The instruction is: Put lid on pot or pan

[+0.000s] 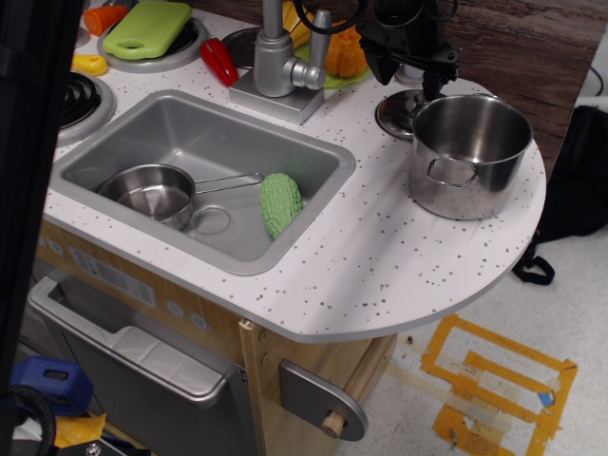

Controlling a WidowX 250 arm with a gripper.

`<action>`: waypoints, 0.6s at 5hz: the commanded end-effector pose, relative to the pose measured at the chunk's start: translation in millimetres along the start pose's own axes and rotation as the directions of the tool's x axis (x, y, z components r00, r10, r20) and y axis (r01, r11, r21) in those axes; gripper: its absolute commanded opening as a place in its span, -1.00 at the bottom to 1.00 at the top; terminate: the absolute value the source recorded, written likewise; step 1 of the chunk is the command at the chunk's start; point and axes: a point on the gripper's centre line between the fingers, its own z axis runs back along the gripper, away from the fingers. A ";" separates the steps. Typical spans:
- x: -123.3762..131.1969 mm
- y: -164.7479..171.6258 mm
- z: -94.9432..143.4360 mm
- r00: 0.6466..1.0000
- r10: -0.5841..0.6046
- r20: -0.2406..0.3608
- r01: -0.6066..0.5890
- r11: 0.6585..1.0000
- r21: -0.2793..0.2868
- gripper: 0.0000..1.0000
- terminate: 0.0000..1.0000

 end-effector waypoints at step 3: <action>15.0 1.8 -3.8 0.999 -0.042 0.010 0.042 0.999 0.005 1.00 -1.00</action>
